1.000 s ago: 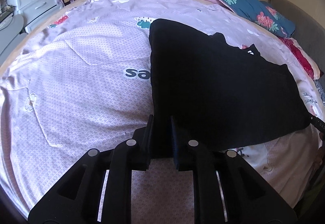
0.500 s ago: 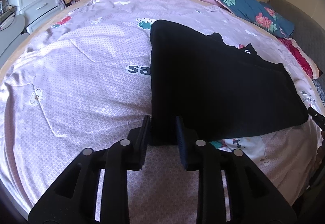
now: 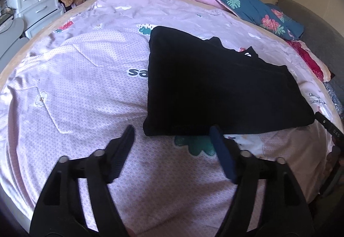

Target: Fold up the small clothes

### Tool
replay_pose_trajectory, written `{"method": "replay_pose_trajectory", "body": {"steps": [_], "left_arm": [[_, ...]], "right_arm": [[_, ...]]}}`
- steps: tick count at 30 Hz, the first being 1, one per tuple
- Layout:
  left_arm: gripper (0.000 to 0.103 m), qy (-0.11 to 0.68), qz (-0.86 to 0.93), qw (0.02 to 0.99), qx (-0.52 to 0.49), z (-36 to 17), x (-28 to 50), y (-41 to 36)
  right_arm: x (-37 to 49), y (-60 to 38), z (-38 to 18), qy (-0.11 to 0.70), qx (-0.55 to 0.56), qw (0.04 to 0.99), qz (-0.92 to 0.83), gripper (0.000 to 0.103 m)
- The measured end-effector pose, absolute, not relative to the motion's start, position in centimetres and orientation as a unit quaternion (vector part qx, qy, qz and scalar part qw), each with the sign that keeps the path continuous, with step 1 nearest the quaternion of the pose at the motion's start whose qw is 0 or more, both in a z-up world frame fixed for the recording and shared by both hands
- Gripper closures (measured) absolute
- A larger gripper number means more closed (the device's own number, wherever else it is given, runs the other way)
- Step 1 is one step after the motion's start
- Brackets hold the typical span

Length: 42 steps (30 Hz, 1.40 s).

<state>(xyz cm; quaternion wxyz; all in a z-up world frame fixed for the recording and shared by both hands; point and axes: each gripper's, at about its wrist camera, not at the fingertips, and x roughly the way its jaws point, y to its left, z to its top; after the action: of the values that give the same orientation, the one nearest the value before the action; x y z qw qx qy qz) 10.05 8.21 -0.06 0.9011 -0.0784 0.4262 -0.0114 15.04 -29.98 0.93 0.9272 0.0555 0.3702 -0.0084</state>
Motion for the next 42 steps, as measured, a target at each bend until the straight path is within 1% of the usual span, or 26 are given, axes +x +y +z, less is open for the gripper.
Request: {"method": "replay_pose_trajectory", "body": {"steps": [1, 2, 4, 6, 12, 26, 37, 42], "left_arm": [[0.026, 0.426, -0.013, 0.901, -0.079, 0.0, 9.9, 8.1], [0.024, 0.426, -0.015, 0.901, -0.078, 0.1, 9.8, 8.0], [0.015, 0.424, -0.018, 0.902, -0.077, 0.4, 9.5, 7.7], [0.010, 0.422, -0.019, 0.903, -0.074, 0.6, 9.2, 7.4], [0.009, 0.421, -0.022, 0.904, -0.069, 1.0, 8.7, 6.7], [0.009, 0.416, -0.023, 0.906, -0.073, 1.5, 7.4, 7.0], [0.009, 0.404, 0.001, 0.910, -0.092, 1.9, 7.1, 9.5], [0.009, 0.401, 0.013, 0.911, -0.099, 1.8, 7.0, 10.7]], "right_arm": [[14.9, -29.7, 1.0, 0.369, 0.051, 0.928, -0.008, 0.004], [14.8, -29.5, 1.1, 0.368, 0.048, 0.929, -0.008, 0.004], [14.3, -28.9, 1.4, 0.361, 0.038, 0.932, -0.005, 0.004], [14.0, -28.4, 1.7, 0.355, 0.028, 0.934, -0.001, 0.004], [13.0, -26.6, 2.4, 0.338, -0.003, 0.941, 0.003, 0.004], [11.6, -25.0, 2.9, 0.326, -0.012, 0.945, 0.019, 0.004], [10.6, -22.2, 3.5, 0.319, -0.014, 0.946, 0.056, 0.004], [10.0, -19.4, 3.7, 0.315, -0.033, 0.945, 0.082, 0.004]]}}
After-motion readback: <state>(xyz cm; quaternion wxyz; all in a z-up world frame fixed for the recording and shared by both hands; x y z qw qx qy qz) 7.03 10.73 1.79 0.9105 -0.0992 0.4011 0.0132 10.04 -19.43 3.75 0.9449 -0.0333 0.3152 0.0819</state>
